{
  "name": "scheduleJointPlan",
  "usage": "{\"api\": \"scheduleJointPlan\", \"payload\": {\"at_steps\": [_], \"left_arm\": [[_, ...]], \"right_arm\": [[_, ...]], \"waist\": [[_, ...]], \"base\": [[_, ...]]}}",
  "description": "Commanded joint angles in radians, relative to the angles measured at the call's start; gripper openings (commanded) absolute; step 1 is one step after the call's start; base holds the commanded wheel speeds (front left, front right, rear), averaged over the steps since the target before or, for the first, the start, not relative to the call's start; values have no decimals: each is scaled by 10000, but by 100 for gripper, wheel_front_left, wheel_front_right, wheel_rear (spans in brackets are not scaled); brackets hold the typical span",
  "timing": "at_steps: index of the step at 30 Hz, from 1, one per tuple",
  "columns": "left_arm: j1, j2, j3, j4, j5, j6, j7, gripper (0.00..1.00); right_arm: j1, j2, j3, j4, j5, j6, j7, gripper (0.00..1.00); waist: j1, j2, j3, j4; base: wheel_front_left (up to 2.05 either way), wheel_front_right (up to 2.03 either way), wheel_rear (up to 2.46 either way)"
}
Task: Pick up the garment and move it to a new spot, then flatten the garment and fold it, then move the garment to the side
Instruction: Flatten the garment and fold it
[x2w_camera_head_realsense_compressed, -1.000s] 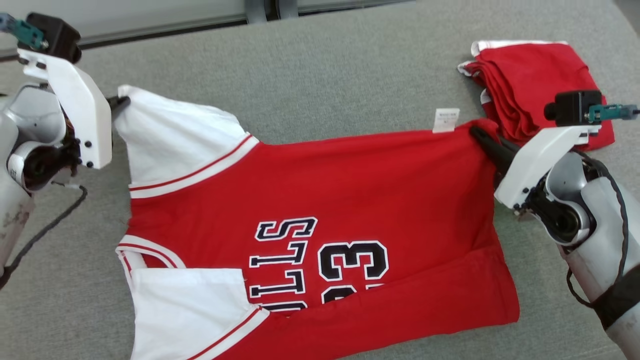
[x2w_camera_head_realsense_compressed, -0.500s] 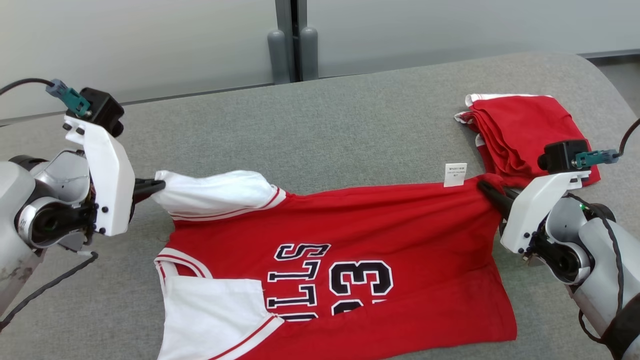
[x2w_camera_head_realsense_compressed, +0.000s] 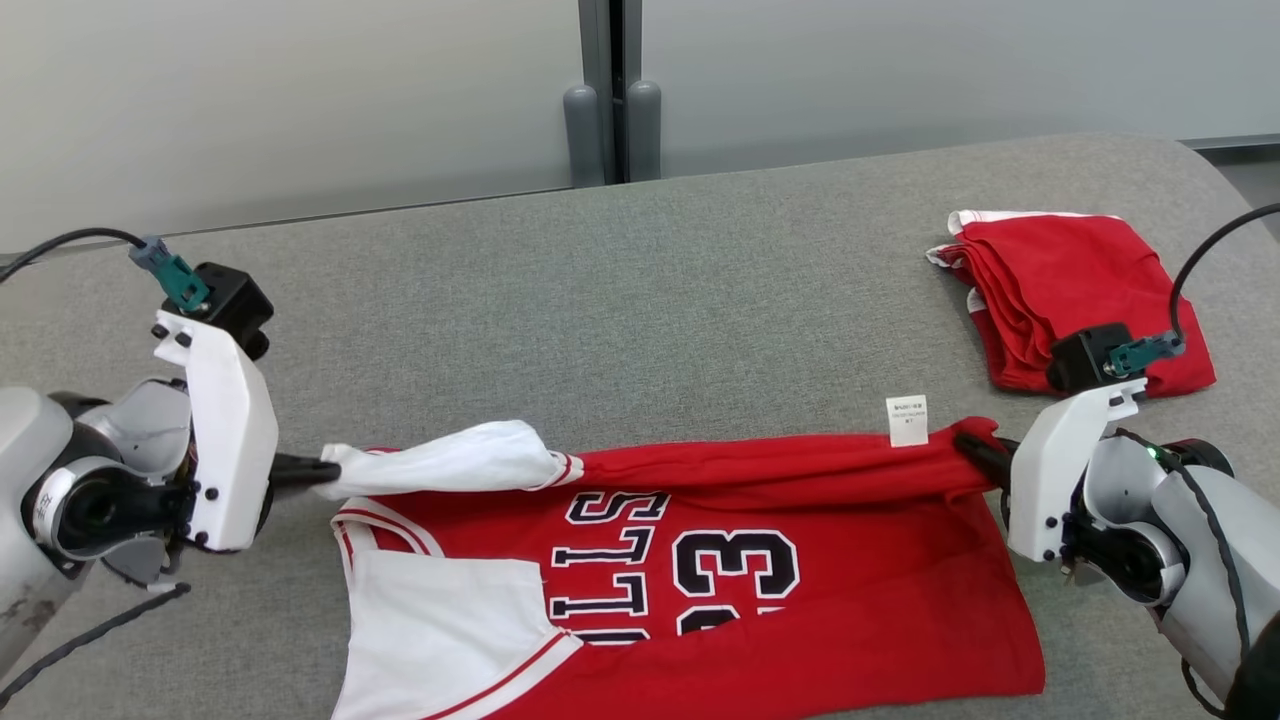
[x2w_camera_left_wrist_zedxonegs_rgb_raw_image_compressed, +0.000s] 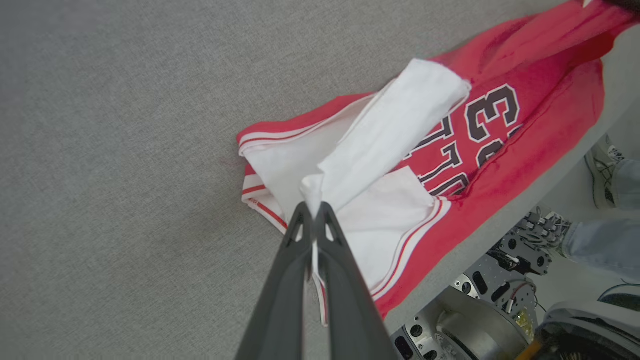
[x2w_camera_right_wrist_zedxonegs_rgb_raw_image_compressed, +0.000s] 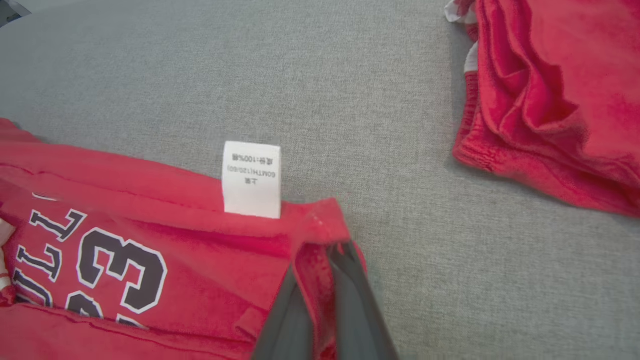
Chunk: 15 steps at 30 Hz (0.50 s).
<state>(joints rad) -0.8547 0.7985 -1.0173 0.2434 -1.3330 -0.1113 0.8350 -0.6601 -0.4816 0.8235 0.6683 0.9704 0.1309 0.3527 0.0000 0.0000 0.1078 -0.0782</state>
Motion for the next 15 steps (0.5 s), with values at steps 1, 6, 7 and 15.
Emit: {"api": "scheduleJointPlan", "payload": {"at_steps": [1, 6, 7, 15], "left_arm": [[205, 84, -39, -207, -219, 115, 206, 0], [442, 267, -120, -620, -538, 271, 559, 0], [499, 307, -146, -725, -612, 324, 648, 0], [776, 618, -350, -1459, -1097, 609, 1447, 0]], "right_arm": [[-87, -246, 255, -250, 218, -4, 312, 0], [-231, -676, 780, -698, 480, -4, 799, 0], [-242, -781, 909, -805, 545, -4, 895, 0], [-543, -1291, 1875, -1229, 855, -4, 871, 0]], "waist": [[0, 0, -16, 3], [0, 0, -59, -13], [0, 0, -67, -15], [0, 0, -90, -10]], "base": [[0, 0, 0], [0, 0, 0], [0, 0, 0], [0, 0, 0]]}}
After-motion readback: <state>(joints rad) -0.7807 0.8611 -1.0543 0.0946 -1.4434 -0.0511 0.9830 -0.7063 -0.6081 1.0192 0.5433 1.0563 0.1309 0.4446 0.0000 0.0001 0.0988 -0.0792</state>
